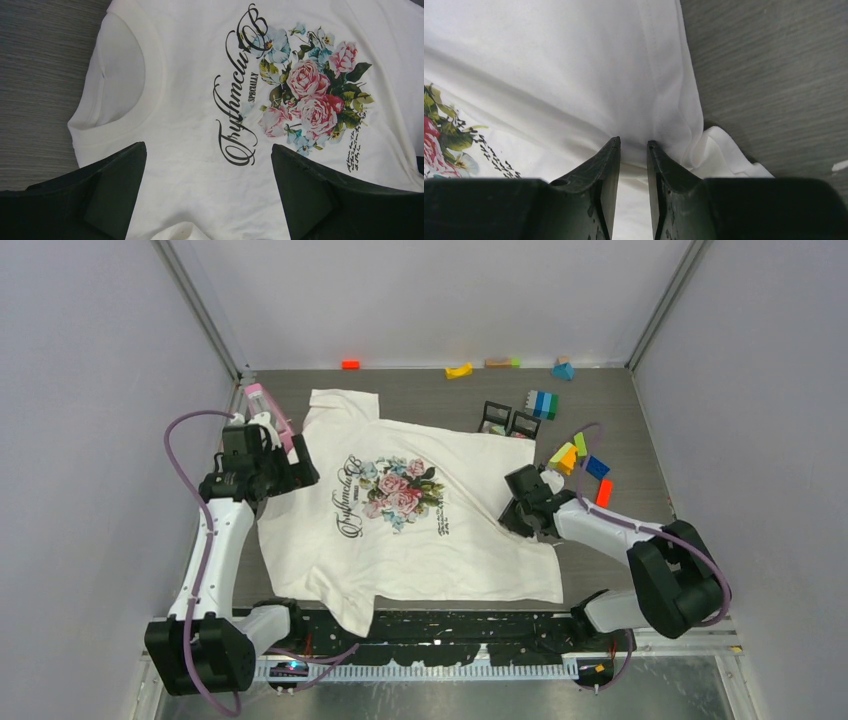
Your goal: Pin the brooch onto the clothing
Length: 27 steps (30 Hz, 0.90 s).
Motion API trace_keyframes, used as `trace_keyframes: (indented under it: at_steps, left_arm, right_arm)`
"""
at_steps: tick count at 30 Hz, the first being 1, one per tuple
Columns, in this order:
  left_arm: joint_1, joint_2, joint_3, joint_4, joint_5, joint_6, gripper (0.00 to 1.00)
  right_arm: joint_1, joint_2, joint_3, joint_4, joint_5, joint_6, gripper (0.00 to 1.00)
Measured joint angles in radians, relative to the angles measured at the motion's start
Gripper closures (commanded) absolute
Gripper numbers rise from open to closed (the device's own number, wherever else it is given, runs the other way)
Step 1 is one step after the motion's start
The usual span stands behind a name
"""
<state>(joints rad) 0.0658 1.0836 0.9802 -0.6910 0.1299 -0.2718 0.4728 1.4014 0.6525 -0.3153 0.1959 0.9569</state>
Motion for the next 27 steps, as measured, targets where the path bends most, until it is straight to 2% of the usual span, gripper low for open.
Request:
trace_keyframes:
  at_steps: [5,10,16,17,21,27]
  left_arm:
    - [0.000,-0.008,-0.002,0.000,-0.007,0.001,0.00]
    - [0.000,-0.018,-0.003,-0.002,-0.016,0.005,0.00]
    - [0.000,-0.024,-0.005,-0.002,-0.025,0.016,0.00]
    - [0.000,-0.024,-0.005,-0.002,-0.025,0.016,0.00]
    - [0.000,-0.024,-0.005,-0.002,-0.032,0.018,0.00]
    - [0.000,-0.038,-0.013,-0.002,-0.045,0.019,0.00]
  right_arm:
    - [0.071,-0.085,-0.051,-0.071,0.020,0.079,0.68]
    - [0.089,-0.160,-0.080,-0.159,0.029,0.124,0.65]
    - [0.089,-0.216,-0.075,-0.223,0.059,0.115,0.43]
    - [0.089,-0.215,-0.060,-0.241,0.071,0.101,0.40]
    - [0.074,-0.168,0.067,-0.306,0.120,0.004,0.37]
    - [-0.005,0.011,0.314,-0.291,0.183,-0.202,0.35]
